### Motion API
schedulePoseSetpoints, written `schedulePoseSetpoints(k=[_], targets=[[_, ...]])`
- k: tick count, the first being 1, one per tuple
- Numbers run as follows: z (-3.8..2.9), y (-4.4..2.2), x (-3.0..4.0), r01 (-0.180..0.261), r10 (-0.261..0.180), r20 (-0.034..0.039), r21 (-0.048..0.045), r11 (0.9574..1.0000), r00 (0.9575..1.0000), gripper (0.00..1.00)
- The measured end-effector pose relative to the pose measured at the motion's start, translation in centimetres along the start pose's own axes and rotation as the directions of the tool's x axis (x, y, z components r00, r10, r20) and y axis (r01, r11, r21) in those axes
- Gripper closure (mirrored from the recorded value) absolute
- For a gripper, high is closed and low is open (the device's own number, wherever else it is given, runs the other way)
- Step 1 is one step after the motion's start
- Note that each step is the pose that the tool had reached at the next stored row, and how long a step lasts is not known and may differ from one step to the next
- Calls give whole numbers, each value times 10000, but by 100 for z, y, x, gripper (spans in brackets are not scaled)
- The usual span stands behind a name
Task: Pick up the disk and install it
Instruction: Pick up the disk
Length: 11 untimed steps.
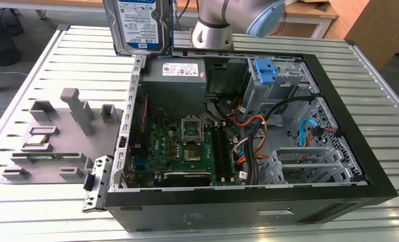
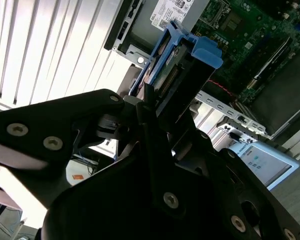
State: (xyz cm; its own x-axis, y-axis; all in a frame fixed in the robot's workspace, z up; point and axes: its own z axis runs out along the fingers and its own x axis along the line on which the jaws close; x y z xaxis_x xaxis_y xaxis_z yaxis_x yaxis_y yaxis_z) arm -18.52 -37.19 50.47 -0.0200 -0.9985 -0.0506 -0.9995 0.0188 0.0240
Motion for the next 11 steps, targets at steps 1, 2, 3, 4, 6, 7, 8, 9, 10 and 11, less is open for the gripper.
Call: schedulePoseSetpoints(k=[1, 2, 3, 4, 6, 7, 8, 9, 10, 11], targets=[[0, -19, 0, 0, 0, 0, 0, 10000, 10000, 65], [-1, -37, -1, 0, 0, 0, 0, 10000, 10000, 65], [-1, -54, -1, -1, 1, 0, 0, 10000, 10000, 65], [-1, -72, -2, 0, 0, 0, 0, 10000, 10000, 65], [-2, -107, -3, 0, 0, -1, 0, 10000, 10000, 65], [-2, -124, -3, 0, 0, -1, 0, 10000, 10000, 65], [-2, -142, -3, 0, 0, 0, 1, 10000, 10000, 65], [-3, -159, -4, 0, 0, 0, 0, 10000, 10000, 65], [-3, -177, -4, 0, 0, -1, -1, 10000, 10000, 65], [-4, -195, -5, 0, 0, -1, -1, 10000, 10000, 65]])
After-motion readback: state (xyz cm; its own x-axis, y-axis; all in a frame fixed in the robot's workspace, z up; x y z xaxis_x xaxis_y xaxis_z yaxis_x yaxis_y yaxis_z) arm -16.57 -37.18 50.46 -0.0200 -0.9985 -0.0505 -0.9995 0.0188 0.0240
